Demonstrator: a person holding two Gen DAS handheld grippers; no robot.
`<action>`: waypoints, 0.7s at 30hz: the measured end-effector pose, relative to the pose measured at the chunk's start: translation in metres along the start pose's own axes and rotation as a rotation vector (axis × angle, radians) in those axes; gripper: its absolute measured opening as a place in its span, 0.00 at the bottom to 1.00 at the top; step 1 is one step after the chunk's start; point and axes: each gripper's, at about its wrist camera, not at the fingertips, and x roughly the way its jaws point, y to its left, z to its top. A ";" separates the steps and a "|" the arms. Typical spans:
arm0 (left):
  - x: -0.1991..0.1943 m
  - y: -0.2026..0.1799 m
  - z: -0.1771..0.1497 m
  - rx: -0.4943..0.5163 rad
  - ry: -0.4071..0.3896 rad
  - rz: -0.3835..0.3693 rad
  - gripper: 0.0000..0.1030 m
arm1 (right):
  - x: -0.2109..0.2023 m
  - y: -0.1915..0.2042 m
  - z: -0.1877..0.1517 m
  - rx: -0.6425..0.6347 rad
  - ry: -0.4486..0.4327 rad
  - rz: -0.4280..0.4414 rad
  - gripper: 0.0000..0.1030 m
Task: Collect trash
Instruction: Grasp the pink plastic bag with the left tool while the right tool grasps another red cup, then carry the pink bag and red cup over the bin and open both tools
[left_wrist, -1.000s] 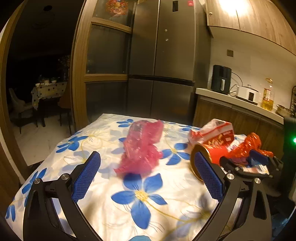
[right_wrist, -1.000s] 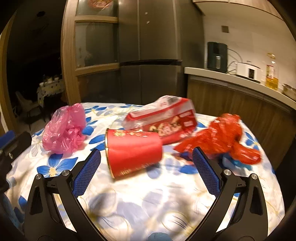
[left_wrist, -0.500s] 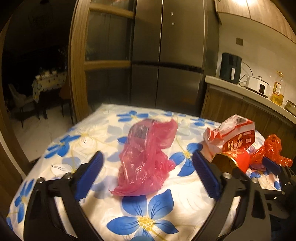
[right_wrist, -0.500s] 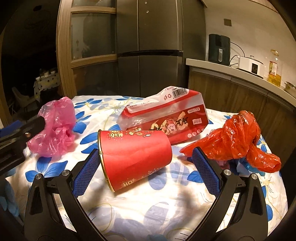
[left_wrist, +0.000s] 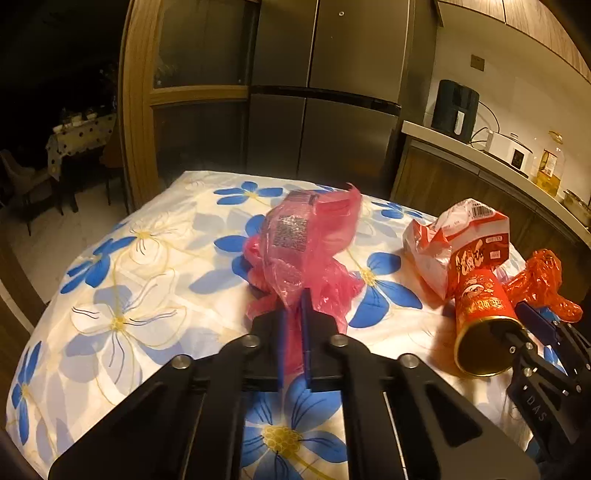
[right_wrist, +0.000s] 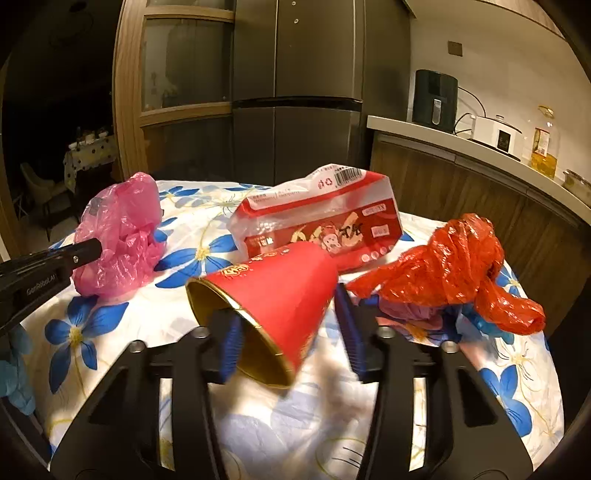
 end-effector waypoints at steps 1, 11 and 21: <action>0.000 0.000 -0.001 0.002 -0.001 -0.002 0.02 | -0.002 -0.002 -0.001 0.002 0.000 -0.003 0.30; -0.024 -0.006 -0.004 0.008 -0.065 -0.055 0.00 | -0.023 -0.019 -0.006 0.051 -0.030 -0.033 0.03; -0.067 -0.030 -0.014 0.038 -0.126 -0.120 0.00 | -0.071 -0.042 -0.014 0.107 -0.079 -0.051 0.03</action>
